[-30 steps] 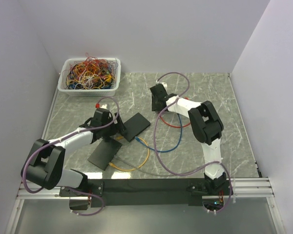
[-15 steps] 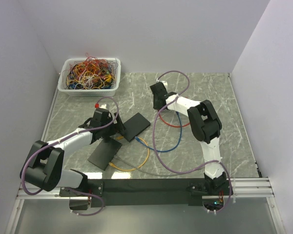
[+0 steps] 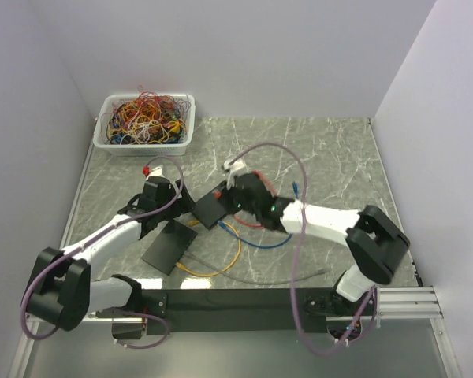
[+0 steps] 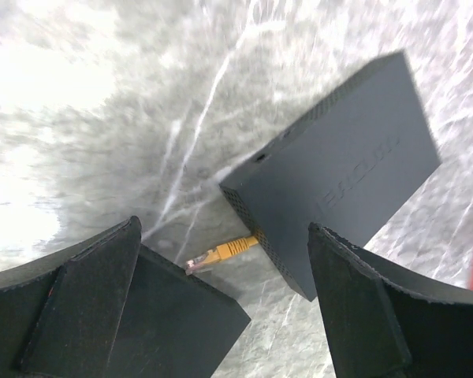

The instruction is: Insert the plug into the switch port

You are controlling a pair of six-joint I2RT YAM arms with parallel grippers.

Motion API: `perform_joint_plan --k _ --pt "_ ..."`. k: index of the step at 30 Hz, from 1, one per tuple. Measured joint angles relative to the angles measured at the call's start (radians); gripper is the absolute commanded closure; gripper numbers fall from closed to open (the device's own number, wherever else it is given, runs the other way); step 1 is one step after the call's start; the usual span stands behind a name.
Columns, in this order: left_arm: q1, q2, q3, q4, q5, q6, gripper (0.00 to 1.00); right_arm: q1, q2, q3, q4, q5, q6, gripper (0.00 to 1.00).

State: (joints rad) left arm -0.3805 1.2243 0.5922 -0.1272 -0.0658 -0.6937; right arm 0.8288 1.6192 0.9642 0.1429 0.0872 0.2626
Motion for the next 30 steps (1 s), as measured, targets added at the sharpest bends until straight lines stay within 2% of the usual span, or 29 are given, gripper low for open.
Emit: perform_joint_plan --k 3,6,11,19,22,25,30 --pt "0.006 -0.054 -0.004 -0.009 -0.023 -0.002 0.06 0.119 -0.068 -0.071 0.116 -0.031 -0.035 1.00" --pt "0.013 -0.108 -0.022 -0.011 -0.040 -0.003 0.06 0.163 -0.077 -0.119 0.171 -0.056 -0.056 1.00" --pt "0.021 -0.154 -0.048 -0.016 -0.066 -0.003 0.06 0.181 -0.095 -0.199 0.210 -0.076 -0.092 1.00" --pt "0.041 -0.204 -0.075 -0.019 -0.092 -0.009 0.05 0.183 -0.139 -0.228 0.277 -0.103 -0.105 1.00" --pt "0.055 -0.213 -0.084 -0.011 -0.090 -0.009 0.05 0.183 -0.108 -0.187 0.232 -0.031 -0.102 1.00" --pt "0.074 -0.201 -0.084 0.010 -0.078 -0.009 0.05 0.183 -0.008 -0.077 0.148 0.082 -0.087 1.00" --pt "0.091 -0.099 -0.055 0.056 -0.031 -0.006 0.05 0.183 0.121 0.055 -0.035 0.256 -0.039 1.00"
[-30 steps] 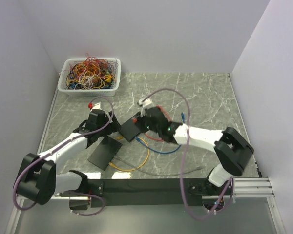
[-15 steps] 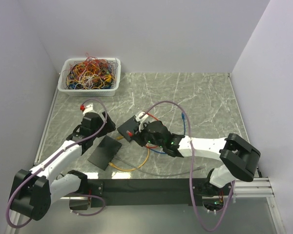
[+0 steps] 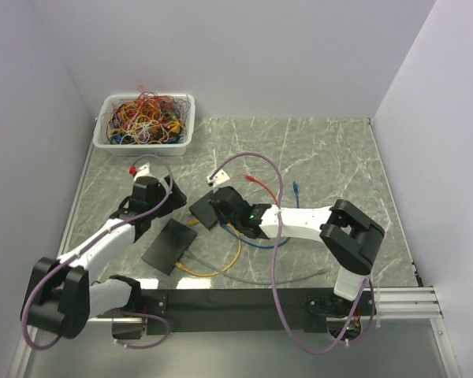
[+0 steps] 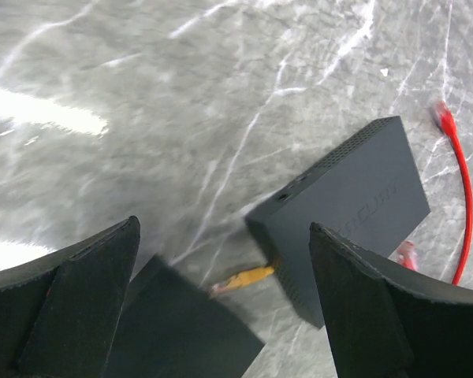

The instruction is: Insert the plug into the switch port

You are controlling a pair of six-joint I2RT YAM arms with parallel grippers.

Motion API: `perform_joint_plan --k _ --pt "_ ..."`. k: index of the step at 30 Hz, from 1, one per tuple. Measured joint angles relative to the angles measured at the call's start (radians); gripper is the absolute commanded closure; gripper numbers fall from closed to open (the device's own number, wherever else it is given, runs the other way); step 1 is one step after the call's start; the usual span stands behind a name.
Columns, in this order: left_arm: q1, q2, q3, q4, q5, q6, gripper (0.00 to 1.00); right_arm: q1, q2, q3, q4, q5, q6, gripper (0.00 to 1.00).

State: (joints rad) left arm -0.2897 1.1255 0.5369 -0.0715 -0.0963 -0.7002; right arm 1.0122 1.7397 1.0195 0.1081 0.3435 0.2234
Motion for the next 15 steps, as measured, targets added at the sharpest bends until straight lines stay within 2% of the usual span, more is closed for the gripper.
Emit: perform_joint_plan --k 6,15 --pt "0.003 0.166 0.106 0.081 0.078 0.007 0.07 0.000 0.011 0.011 -0.151 0.103 0.071 1.00" --pt "0.004 0.444 0.278 0.176 0.188 0.016 0.10 -0.003 0.006 -0.015 -0.237 0.126 0.125 1.00"
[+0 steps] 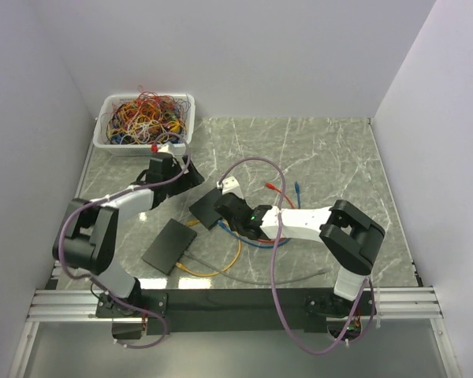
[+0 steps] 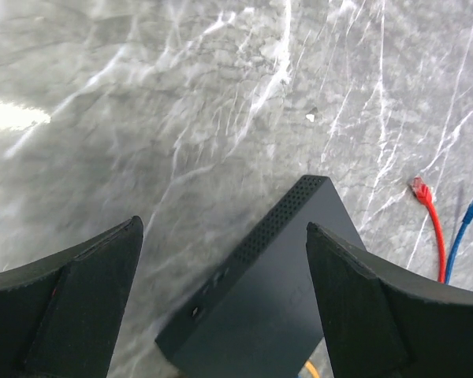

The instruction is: Insert the plug into the switch port

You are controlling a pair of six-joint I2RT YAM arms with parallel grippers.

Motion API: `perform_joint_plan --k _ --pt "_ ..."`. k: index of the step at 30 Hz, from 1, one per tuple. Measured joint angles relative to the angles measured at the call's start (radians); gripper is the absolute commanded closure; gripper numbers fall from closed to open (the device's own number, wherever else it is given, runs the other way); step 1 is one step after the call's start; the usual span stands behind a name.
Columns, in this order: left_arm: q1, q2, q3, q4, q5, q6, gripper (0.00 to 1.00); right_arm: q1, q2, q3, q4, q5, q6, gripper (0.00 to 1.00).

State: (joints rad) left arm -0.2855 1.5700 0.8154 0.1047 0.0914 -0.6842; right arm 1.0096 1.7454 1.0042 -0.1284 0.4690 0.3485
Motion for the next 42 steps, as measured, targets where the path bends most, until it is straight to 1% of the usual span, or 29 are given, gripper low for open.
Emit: perform_joint_plan --k 4,9,16,24,28,32,39,42 --pt "-0.003 0.089 0.058 0.004 0.036 0.015 0.10 -0.004 0.014 0.003 -0.010 -0.011 0.005 1.00" --pt "-0.018 0.149 0.105 0.013 0.066 0.019 0.11 -0.009 0.058 0.036 -0.025 -0.045 0.006 1.00" --pt "-0.030 0.157 0.102 0.020 0.073 0.018 0.11 -0.009 0.094 0.106 -0.030 -0.106 -0.025 1.00" --pt "-0.030 0.157 0.092 0.019 0.079 0.039 0.11 -0.009 0.100 0.142 -0.013 -0.154 -0.051 1.00" --pt "-0.030 0.184 0.097 0.028 0.103 0.059 0.11 -0.009 0.128 0.159 -0.020 -0.164 -0.055 1.00" --pt "-0.029 0.223 0.134 0.039 0.124 0.080 0.11 -0.009 0.156 0.177 -0.022 -0.175 -0.054 1.00" --pt "-0.030 0.282 0.229 0.010 0.148 0.126 0.11 -0.010 0.176 0.184 -0.026 -0.169 -0.055 1.00" --pt "-0.030 0.294 0.240 0.010 0.160 0.138 0.11 -0.013 0.178 0.195 -0.037 -0.167 -0.055 1.00"
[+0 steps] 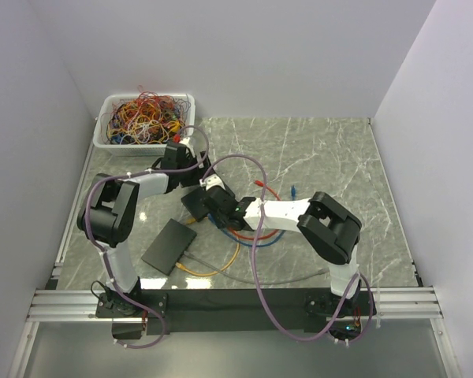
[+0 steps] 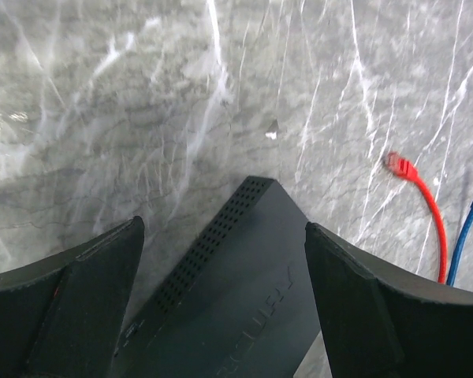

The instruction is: Insert the plug into the switch port

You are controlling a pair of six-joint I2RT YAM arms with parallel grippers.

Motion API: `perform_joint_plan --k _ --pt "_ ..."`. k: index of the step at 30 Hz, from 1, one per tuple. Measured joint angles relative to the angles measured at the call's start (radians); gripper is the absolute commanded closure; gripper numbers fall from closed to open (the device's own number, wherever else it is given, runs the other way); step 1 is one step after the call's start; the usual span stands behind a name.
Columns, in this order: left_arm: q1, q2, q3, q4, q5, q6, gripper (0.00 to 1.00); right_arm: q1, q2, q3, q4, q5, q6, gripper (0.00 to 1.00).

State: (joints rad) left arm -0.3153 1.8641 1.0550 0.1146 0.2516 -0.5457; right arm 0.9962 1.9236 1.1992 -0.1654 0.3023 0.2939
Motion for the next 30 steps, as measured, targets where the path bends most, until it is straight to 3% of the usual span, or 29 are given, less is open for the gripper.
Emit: perform_joint_plan --k 14,30 --pt "-0.024 0.013 -0.007 0.017 0.016 0.029 0.12 -0.021 0.032 0.078 -0.051 0.011 -0.004 1.00" --pt "-0.028 -0.007 -0.101 0.171 -0.012 0.026 0.12 -0.020 0.088 0.174 -0.149 0.021 -0.024 1.00"
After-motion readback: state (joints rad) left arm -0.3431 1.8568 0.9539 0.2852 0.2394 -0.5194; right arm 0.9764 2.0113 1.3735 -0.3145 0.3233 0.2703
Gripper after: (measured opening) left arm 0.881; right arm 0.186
